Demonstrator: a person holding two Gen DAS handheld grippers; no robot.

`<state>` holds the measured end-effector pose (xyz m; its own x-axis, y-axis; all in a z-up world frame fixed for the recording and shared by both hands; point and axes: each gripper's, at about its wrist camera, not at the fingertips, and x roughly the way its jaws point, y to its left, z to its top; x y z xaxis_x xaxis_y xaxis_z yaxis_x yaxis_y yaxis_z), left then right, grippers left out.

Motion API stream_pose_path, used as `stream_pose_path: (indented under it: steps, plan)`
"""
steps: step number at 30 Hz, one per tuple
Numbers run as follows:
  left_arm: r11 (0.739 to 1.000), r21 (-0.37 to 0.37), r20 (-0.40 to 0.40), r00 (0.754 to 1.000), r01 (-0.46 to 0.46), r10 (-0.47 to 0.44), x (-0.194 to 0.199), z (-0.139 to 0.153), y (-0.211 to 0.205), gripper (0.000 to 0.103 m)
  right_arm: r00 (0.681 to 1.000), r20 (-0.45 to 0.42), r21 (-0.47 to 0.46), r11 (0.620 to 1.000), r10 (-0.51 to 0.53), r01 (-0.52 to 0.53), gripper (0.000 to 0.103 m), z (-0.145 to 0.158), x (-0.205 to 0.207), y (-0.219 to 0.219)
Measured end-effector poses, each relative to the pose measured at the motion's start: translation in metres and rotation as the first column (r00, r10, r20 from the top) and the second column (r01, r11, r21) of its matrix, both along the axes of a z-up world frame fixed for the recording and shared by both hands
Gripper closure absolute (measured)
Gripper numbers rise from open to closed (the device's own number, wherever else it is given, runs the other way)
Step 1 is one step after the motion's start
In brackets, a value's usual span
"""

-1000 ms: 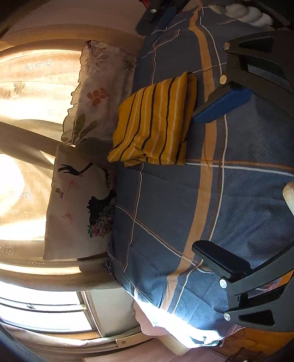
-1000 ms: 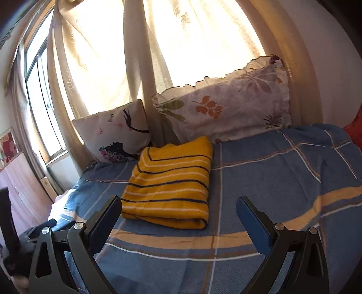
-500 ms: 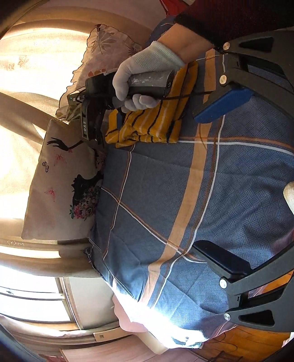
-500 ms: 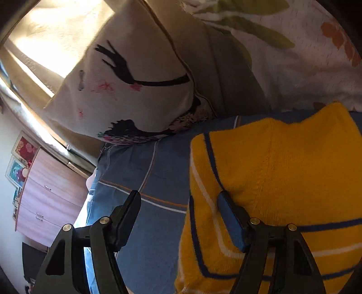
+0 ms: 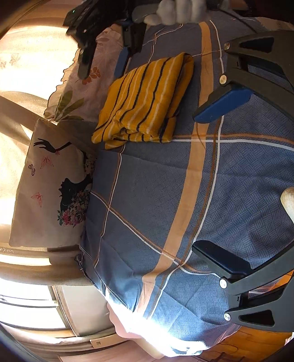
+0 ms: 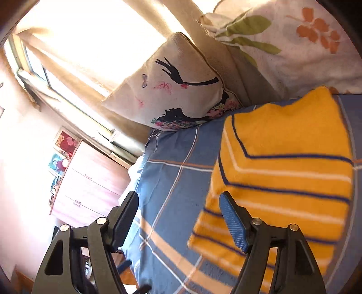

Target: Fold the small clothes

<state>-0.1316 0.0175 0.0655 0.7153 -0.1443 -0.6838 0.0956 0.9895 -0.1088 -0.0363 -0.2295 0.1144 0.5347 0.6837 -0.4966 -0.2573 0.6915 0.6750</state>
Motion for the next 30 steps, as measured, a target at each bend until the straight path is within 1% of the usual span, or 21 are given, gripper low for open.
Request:
stream_pose_path:
  steps: [2, 3, 4, 5, 6, 7, 8, 9, 12, 13, 14, 18, 20, 22, 23, 26, 30]
  plan:
    - [1.0, 0.003, -0.005, 1.0, 0.031, -0.031, -0.002, -0.001, -0.01, 0.0, 0.999, 0.015, -0.068, 0.997, -0.038, 0.039, 0.019, 0.001, -0.044, -0.022]
    - [0.999, 0.006, -0.006, 0.999, 0.045, -0.045, -0.003, -0.002, -0.015, 0.0, 0.997, 0.011, -0.12, 0.99, -0.073, 0.074, 0.019, 0.003, -0.066, -0.036]
    - [0.998, 0.011, -0.007, 0.998, 0.056, -0.056, -0.005, -0.003, -0.02, 0.0, 0.993, 0.017, -0.185, 0.975, -0.12, 0.121, 0.019, 0.002, -0.088, -0.048]
    - [0.998, 0.014, -0.009, 0.998, 0.069, -0.069, -0.007, -0.005, -0.026, 0.0, 0.986, 0.037, -0.259, 0.951, -0.164, 0.168, 0.018, 0.001, -0.107, -0.053]
    - [0.997, 0.017, -0.012, 0.997, 0.081, -0.081, -0.009, -0.006, -0.032, 0.0, 0.978, 0.054, -0.338, 0.917, -0.204, 0.21, 0.018, 0.002, -0.124, -0.06]
    - [0.995, 0.02, -0.017, 0.996, 0.093, -0.093, -0.011, -0.007, -0.037, 0.0, 0.966, 0.077, -0.411, 0.875, -0.246, 0.255, 0.018, 0.0, -0.141, -0.064]
    - [0.994, 0.023, -0.023, 0.994, 0.103, -0.103, -0.013, -0.008, -0.042, 0.0, 0.953, 0.101, -0.463, 0.835, -0.285, 0.299, 0.018, -0.003, -0.153, -0.064]
    - [0.994, 0.026, -0.031, 0.993, 0.11, -0.11, -0.015, -0.009, -0.047, 0.0, 0.942, 0.116, -0.498, 0.802, -0.315, 0.33, 0.018, -0.008, -0.163, -0.062]
    - [0.992, 0.044, -0.048, 0.992, 0.122, -0.12, -0.021, -0.012, -0.056, 0.0, 0.917, 0.149, -0.563, 0.73, -0.371, 0.387, 0.018, -0.024, -0.182, -0.06]
    - [0.991, 0.056, -0.048, 0.992, 0.123, -0.121, -0.024, -0.012, -0.058, 0.0, 0.91, 0.164, -0.582, 0.708, -0.38, 0.4, 0.018, -0.028, -0.183, -0.054]
    - [0.99, 0.066, -0.047, 0.992, 0.124, -0.121, -0.026, -0.012, -0.06, 0.0, 0.909, 0.174, -0.593, 0.696, -0.38, 0.404, 0.018, -0.033, -0.182, -0.049]
    - [0.987, 0.081, -0.061, 0.989, 0.14, -0.135, -0.032, -0.015, -0.063, 0.0, 0.925, 0.153, -0.605, 0.708, -0.348, 0.366, 0.018, -0.045, -0.176, -0.03]
    - [0.986, 0.074, -0.069, 0.987, 0.148, -0.143, -0.033, -0.016, -0.064, 0.0, 0.926, 0.163, -0.624, 0.692, -0.339, 0.363, 0.018, -0.047, -0.173, -0.024]
    - [0.986, 0.066, -0.079, 0.986, 0.153, -0.147, -0.033, -0.018, -0.065, 0.0, 0.92, 0.179, -0.641, 0.669, -0.348, 0.378, 0.018, -0.046, -0.175, -0.021]
    - [0.986, 0.063, -0.085, 0.985, 0.155, -0.15, -0.033, -0.019, -0.066, 0.0, 0.917, 0.176, -0.64, 0.667, -0.357, 0.382, 0.018, -0.047, -0.176, -0.023]
    - [0.985, 0.054, -0.1, 0.983, 0.162, -0.156, -0.031, -0.022, -0.068, 0.0, 0.909, 0.151, -0.617, 0.682, -0.388, 0.394, 0.018, -0.049, -0.179, -0.029]
    - [0.984, 0.043, -0.121, 0.979, 0.172, -0.166, -0.029, -0.027, -0.068, 0.0, 0.895, 0.144, -0.612, 0.673, -0.422, 0.416, 0.018, -0.052, -0.179, -0.033]
